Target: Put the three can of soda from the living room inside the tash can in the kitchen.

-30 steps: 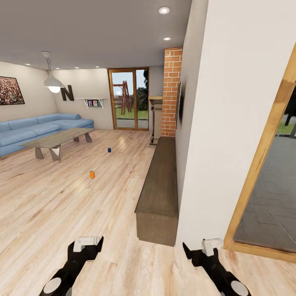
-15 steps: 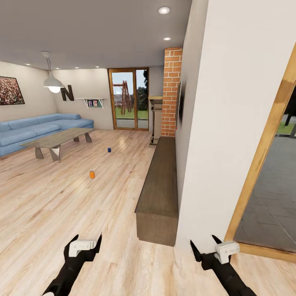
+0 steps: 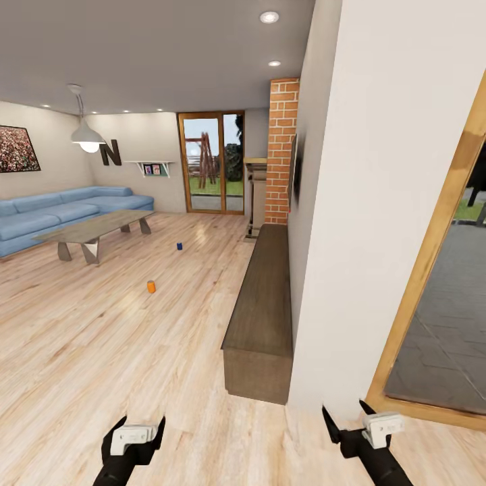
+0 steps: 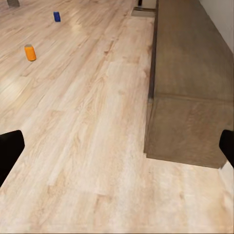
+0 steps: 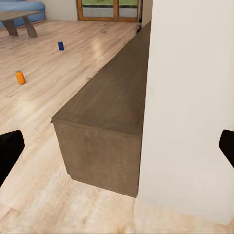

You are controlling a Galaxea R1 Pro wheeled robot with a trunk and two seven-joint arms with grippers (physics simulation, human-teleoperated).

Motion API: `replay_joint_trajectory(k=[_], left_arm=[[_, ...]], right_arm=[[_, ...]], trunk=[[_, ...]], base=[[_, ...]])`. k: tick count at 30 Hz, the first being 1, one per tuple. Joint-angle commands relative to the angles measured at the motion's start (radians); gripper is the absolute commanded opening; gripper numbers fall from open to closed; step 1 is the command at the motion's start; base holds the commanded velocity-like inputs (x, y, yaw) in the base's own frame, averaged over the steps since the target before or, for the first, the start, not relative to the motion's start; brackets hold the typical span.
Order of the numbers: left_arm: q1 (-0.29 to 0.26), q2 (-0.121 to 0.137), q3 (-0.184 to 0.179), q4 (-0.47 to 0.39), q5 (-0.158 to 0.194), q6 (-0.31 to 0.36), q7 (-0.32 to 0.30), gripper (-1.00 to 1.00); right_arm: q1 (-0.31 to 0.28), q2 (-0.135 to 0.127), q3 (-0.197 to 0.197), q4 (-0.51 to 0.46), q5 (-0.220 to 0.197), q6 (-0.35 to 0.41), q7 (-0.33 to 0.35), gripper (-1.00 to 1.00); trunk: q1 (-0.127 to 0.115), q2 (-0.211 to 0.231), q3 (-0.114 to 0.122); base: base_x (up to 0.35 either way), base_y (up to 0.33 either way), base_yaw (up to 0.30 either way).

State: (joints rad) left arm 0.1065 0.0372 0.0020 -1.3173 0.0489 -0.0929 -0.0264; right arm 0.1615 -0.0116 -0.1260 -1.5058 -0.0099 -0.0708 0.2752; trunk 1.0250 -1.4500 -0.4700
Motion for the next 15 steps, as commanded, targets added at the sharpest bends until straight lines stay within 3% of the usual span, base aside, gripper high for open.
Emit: replay_joint_trajectory(k=[1, 8, 15], left_arm=[[0.0, 0.0, 0.0, 0.009, 0.0, -0.001, 0.0, 1.0], [0.001, -0.001, -0.002, 0.049, -0.001, -0.005, 0.0, 1.0], [0.001, -0.002, -0.002, 0.053, -0.001, -0.005, 0.0, 1.0]], right_arm=[[0.0, 0.0, 0.0, 0.01, 0.0, 0.0, 0.0, 1.0], [-0.009, 0.0, -0.001, 0.142, 0.001, -0.012, -0.002, 1.0], [-0.012, 0.002, -0.001, 0.171, 0.002, -0.014, -0.002, 1.0]], trunk=[[0.0, 0.0, 0.0], [0.0, 0.0, 0.0], [0.0, 0.0, 0.0]], base=[[0.0, 0.0, 0.0], [0.0, 0.0, 0.0], [0.0, 0.0, 0.0]])
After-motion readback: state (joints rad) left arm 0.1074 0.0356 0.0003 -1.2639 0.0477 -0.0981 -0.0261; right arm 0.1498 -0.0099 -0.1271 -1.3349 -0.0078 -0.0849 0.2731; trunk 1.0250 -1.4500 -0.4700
